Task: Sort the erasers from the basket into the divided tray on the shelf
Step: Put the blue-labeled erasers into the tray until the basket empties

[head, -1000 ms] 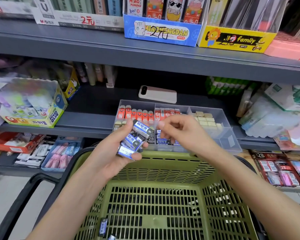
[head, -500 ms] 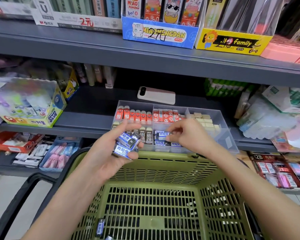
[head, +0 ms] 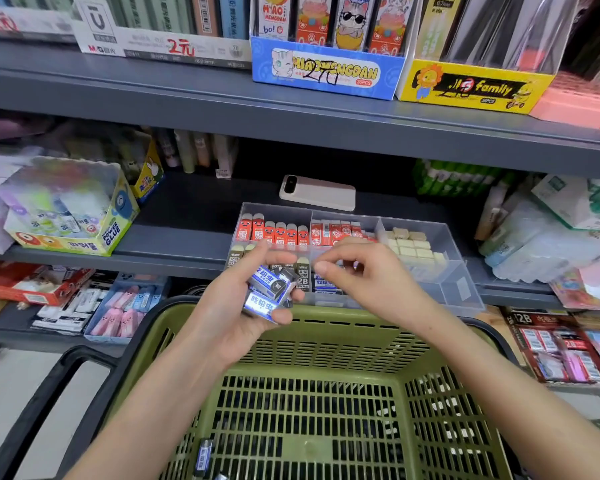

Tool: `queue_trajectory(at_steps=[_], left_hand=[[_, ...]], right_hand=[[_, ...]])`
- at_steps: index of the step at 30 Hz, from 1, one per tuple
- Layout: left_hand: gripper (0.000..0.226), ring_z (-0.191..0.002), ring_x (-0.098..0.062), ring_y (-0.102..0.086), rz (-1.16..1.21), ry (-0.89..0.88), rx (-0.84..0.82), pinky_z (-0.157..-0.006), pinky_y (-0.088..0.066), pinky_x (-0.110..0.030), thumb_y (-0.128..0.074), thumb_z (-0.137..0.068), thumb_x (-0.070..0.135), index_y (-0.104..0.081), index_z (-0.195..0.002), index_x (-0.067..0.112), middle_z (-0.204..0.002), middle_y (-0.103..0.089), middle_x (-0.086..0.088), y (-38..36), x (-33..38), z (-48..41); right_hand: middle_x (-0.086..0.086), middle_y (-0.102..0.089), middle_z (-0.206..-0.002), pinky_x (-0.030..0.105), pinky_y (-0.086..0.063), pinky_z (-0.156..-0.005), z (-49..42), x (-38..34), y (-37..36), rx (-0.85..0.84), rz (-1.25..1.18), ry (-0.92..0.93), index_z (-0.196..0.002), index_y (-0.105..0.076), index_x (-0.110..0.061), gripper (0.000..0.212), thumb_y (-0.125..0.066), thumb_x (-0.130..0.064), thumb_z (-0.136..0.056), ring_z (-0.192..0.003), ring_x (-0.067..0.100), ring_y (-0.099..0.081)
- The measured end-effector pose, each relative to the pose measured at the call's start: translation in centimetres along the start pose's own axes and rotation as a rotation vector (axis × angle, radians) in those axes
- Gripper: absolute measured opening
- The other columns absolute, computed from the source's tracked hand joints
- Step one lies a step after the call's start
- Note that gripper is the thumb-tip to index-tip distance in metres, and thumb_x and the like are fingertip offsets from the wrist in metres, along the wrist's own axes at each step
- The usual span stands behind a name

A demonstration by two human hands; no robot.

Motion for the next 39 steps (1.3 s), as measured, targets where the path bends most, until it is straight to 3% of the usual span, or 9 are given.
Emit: queue_trajectory(at_steps=[2, 6, 11, 16, 19, 23, 27, 35, 39], left_hand=[[0.049, -0.054, -0.019, -0.056, -0.013, -0.015, -0.008, -0.035, -0.037, -0.022, -0.056, -0.078, 0.043, -0.067, -0.098, 0.0, -0.078, -0.066, -0.016, -0.4, 0.0, 0.1], [0.052, -0.047, -0.015, -0.047, -0.04, -0.039, 0.024, -0.036, -0.038, -0.022, -0.055, -0.076, 0.05, -0.067, -0.097, 0.004, -0.072, -0.062, -0.007, -0.7, 0.0, 0.2], [0.061, -0.046, -0.013, -0.05, -0.124, -0.039, 0.007, -0.035, -0.036, -0.022, -0.053, -0.072, 0.06, -0.066, -0.101, 0.007, -0.065, -0.058, -0.004, -1.4, 0.0, 0.2], [0.077, -0.06, -0.02, -0.057, -0.086, -0.046, -0.014, -0.035, -0.035, -0.022, -0.057, -0.064, 0.065, -0.066, -0.103, 0.0, -0.089, -0.062, -0.014, -0.6, 0.7, 0.4], [0.07, -0.062, -0.02, -0.057, -0.034, -0.081, 0.049, -0.035, -0.036, -0.022, -0.053, -0.07, 0.061, -0.065, -0.102, -0.001, -0.089, -0.059, -0.019, 1.3, 1.8, 0.4], [0.065, -0.06, -0.019, -0.058, -0.034, -0.11, 0.051, -0.035, -0.037, -0.021, -0.05, -0.076, 0.057, -0.066, -0.1, -0.001, -0.085, -0.06, -0.017, 1.9, 2.8, 0.4], [0.062, -0.06, -0.019, -0.059, -0.043, -0.104, 0.046, -0.035, -0.037, -0.022, -0.051, -0.076, 0.055, -0.066, -0.101, 0.0, -0.085, -0.061, -0.017, 1.7, 2.8, 0.4], [0.058, -0.059, -0.021, -0.059, -0.021, -0.082, 0.046, -0.034, -0.037, -0.022, -0.054, -0.076, 0.05, -0.066, -0.102, -0.001, -0.083, -0.062, -0.019, 0.5, 2.1, 0.6], [0.056, -0.058, -0.021, -0.059, -0.052, -0.085, 0.048, -0.035, -0.037, -0.022, -0.048, -0.087, 0.048, -0.063, -0.108, -0.001, -0.083, -0.062, -0.018, -0.1, 1.7, 0.4]], right_hand=[[-0.017, -0.06, -0.082, 0.016, -0.038, -0.067, 0.9, -2.5, -0.4, -0.02, -0.163, 0.062, -0.091, -0.066, -0.043, 0.014, -0.067, -0.045, -0.077, -0.074, 0.002, -0.05], [-0.008, -0.058, -0.091, 0.028, -0.042, -0.08, 1.8, -5.2, -0.5, 0.053, 0.066, 0.125, -0.104, -0.07, -0.03, 0.039, -0.069, -0.053, -0.071, -0.09, 0.01, -0.053], [-0.012, -0.057, -0.093, 0.028, -0.04, -0.09, 1.6, -5.4, -0.6, 0.035, -0.105, 0.102, -0.09, -0.073, -0.022, 0.012, -0.072, -0.027, -0.079, -0.098, 0.009, -0.051], [-0.012, -0.065, -0.076, 0.015, -0.043, -0.062, 0.7, -0.5, 2.5, 0.139, -0.354, -0.08, -0.084, -0.072, -0.021, 0.005, -0.068, -0.019, -0.084, -0.066, 0.0, -0.054], [-0.001, -0.067, -0.077, 0.025, -0.046, -0.066, -0.1, 3.5, 2.5, 0.039, 0.038, -0.205, -0.095, -0.073, -0.011, 0.016, -0.066, -0.022, -0.086, -0.07, 0.013, -0.058], [-0.002, -0.068, -0.089, 0.026, -0.043, -0.075, -0.6, 5.3, 0.5, -0.078, 0.339, -0.247, -0.108, -0.07, -0.023, 0.023, -0.061, -0.031, -0.089, -0.094, 0.02, -0.06], [-0.008, -0.062, -0.078, 0.035, -0.042, -0.094, -1.3, 4.1, -0.3, -0.068, 0.427, -0.179, -0.108, -0.07, -0.026, 0.023, -0.057, -0.028, -0.09, -0.105, 0.021, -0.058], [-0.003, -0.069, -0.101, 0.031, -0.048, -0.08, -1.3, 3.8, -1.4, -0.139, 0.541, -0.119, -0.118, -0.064, -0.026, 0.03, -0.045, -0.033, -0.096, -0.103, 0.02, -0.061], [-0.018, -0.067, -0.076, 0.026, -0.043, -0.067, -0.2, 0.6, -0.7, -0.018, 0.005, -0.044, -0.099, -0.068, -0.034, 0.019, -0.05, -0.037, -0.094, -0.072, 0.002, -0.056]])
Point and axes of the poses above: each hand's wrist, its own z-axis away from the middle knuckle, its own y-axis out of the back of the hand, x = y × z, the point moved 10 cm from there along -z, towards the middle knuckle
